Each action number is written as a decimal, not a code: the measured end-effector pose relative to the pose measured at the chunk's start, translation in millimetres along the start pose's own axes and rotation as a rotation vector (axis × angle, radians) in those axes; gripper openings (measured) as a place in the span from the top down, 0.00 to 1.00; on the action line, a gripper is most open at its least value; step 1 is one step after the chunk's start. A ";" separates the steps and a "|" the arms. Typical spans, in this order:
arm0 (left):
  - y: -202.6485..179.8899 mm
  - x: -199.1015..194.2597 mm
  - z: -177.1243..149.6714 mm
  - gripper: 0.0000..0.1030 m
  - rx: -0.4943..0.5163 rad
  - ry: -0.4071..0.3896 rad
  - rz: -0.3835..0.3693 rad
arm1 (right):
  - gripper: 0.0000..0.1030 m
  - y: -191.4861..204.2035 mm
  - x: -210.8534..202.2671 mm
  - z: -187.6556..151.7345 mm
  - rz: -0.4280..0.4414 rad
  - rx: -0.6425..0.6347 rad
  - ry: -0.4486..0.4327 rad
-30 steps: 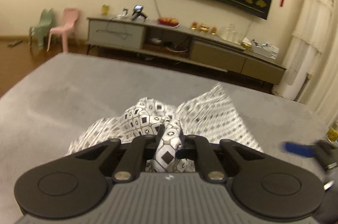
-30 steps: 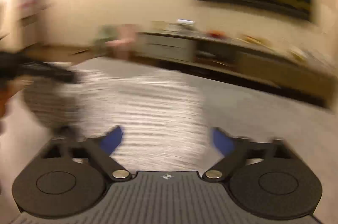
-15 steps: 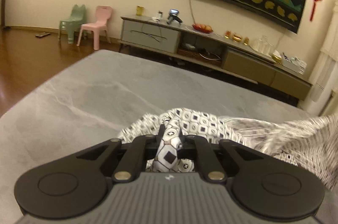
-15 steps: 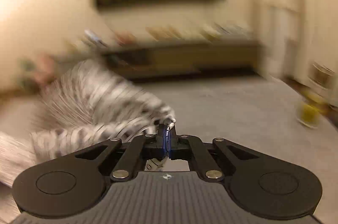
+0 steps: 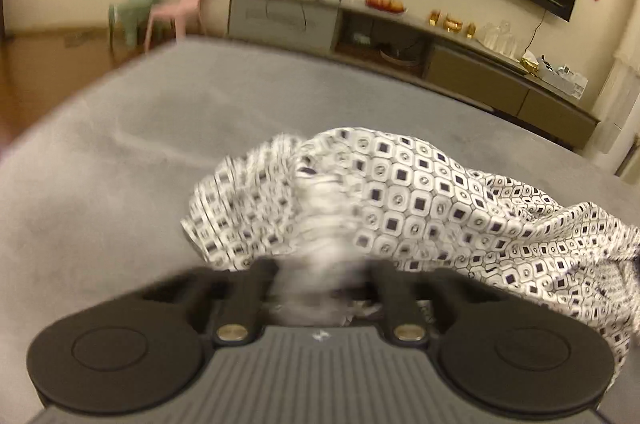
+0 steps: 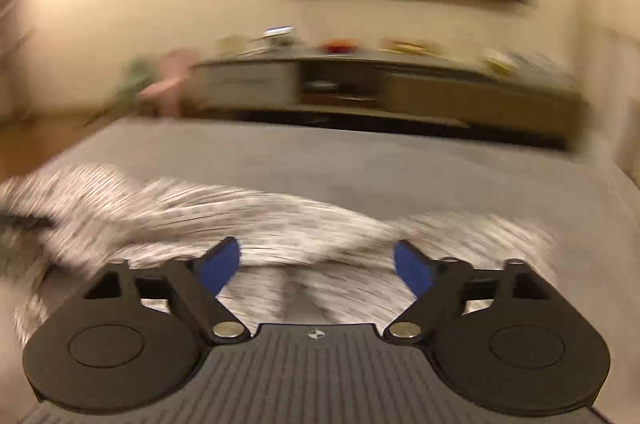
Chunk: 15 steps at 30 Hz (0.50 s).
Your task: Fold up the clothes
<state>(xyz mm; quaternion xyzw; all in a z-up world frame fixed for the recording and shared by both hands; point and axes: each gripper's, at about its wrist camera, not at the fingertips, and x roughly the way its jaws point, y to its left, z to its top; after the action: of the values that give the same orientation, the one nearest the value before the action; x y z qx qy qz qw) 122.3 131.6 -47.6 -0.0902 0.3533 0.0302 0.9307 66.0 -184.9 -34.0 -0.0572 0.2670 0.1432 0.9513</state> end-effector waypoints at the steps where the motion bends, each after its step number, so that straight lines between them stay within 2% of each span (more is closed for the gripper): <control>1: 2.6 5.5 3.2 0.95 -0.009 0.004 -0.004 | 0.15 6.6 13.3 3.4 0.003 -0.053 0.026; 2: 2.8 6.5 11.5 0.95 -0.011 -0.013 -0.014 | 0.22 13.1 26.7 6.8 0.006 -0.105 0.051; 3: -1.9 -1.1 29.8 0.95 0.003 -0.068 -0.036 | 0.34 19.7 40.0 10.2 0.009 -0.158 0.077; 4: -6.6 -8.6 48.1 0.96 0.017 -0.123 -0.059 | 0.75 18.4 53.8 13.2 0.010 -0.165 0.122; 5: -11.2 -16.2 66.4 0.96 0.030 -0.178 -0.082 | 0.94 10.5 57.4 16.5 -0.015 -0.137 0.136; 8: -26.4 -39.8 119.0 0.95 0.074 -0.343 -0.159 | 0.94 -18.8 52.9 25.3 -0.123 -0.036 0.131; 9: -35.0 -47.0 129.4 0.94 0.098 -0.385 -0.194 | 0.94 -30.0 49.1 26.6 -0.160 -0.002 0.129; 10: -44.1 -45.9 135.8 0.91 0.127 -0.398 -0.185 | 0.94 -41.3 45.3 27.8 -0.196 0.032 0.127; 11: -51.8 -37.7 138.1 0.84 0.147 -0.374 -0.142 | 0.93 -48.5 41.4 26.3 -0.212 0.055 0.136; 13: -52.5 -17.0 129.9 0.81 0.149 -0.288 -0.086 | 0.91 -55.1 29.4 20.8 -0.192 0.102 0.144; 15: -37.1 -12.7 101.2 0.65 0.104 -0.231 -0.092 | 0.71 -43.1 12.3 16.3 -0.086 0.116 0.122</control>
<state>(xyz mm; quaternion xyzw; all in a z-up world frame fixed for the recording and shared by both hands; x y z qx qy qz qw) 183.2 114.5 40.6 -0.0539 0.2402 -0.0208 0.9690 97.1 -220.0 -25.2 -0.0219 0.3295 0.0829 0.9402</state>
